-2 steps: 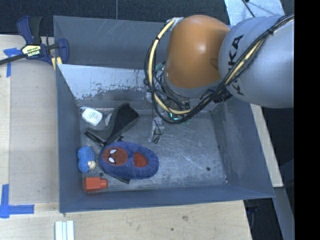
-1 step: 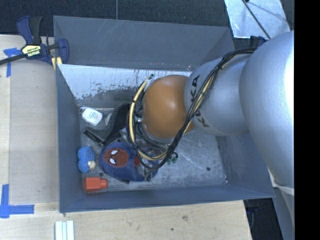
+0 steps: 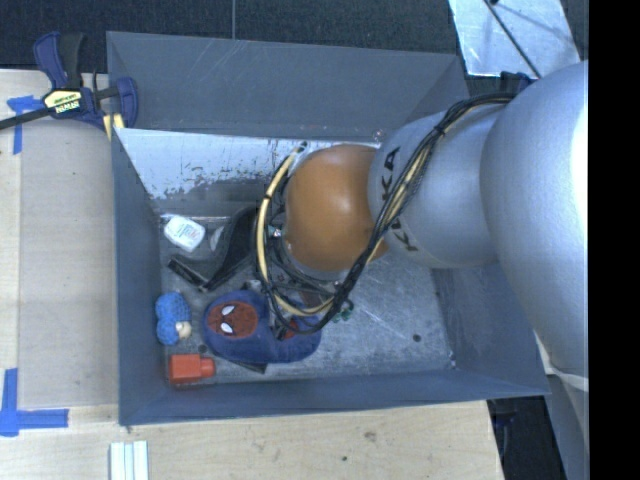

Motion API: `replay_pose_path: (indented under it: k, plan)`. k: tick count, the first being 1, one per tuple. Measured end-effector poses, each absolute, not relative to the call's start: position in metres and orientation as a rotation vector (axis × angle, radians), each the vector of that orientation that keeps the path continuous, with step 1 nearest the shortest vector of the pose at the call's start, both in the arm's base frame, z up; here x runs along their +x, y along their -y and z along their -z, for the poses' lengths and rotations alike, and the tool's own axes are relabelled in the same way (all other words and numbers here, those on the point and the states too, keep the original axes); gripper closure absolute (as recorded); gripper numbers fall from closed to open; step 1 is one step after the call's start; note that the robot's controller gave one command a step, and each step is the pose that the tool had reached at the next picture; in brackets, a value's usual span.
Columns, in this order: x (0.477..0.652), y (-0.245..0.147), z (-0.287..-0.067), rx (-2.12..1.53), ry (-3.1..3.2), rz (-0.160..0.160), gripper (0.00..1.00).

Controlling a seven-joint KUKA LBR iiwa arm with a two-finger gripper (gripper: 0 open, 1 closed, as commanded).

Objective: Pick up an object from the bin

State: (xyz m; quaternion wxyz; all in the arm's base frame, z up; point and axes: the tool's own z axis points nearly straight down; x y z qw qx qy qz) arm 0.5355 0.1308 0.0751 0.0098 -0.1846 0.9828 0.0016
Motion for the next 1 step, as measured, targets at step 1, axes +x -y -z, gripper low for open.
replay_pose_path:
  k: [1]
  plan:
    - [0.528,-0.128,-0.2221,-0.572,-3.077,-0.001,1.0]
